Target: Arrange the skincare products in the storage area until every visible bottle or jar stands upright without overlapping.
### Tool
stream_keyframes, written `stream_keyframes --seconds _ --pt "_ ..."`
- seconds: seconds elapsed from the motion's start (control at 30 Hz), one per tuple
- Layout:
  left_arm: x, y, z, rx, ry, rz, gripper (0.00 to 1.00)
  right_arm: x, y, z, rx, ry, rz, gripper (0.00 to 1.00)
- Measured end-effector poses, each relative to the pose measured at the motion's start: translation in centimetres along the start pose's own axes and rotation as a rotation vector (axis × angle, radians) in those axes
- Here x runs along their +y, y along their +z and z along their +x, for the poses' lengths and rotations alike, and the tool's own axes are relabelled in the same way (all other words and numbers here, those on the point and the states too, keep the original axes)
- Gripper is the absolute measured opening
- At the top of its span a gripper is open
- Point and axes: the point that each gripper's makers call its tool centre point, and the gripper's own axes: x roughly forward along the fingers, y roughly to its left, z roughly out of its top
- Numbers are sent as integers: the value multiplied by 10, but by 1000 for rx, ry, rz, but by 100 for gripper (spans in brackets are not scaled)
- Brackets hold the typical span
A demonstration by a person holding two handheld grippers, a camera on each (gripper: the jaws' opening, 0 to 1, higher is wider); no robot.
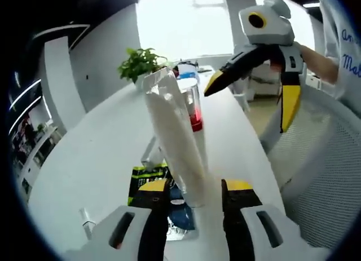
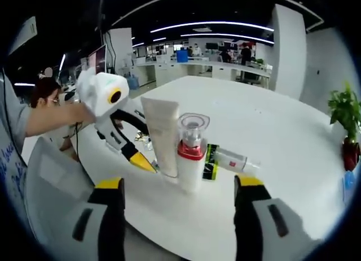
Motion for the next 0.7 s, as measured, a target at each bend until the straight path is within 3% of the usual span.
stream_keyframes --seconds 0.17,0.5,0.7 --pt "8 -1 -10 15 42 -28 32 0 -2 1 3 5 1 82" --pt "10 -12 -32 71 120 -95 42 6 6 4 -7 25 -31 85" --pt "16 -7 -48 37 197 -172 46 8 6 6 9 42 -53 87"
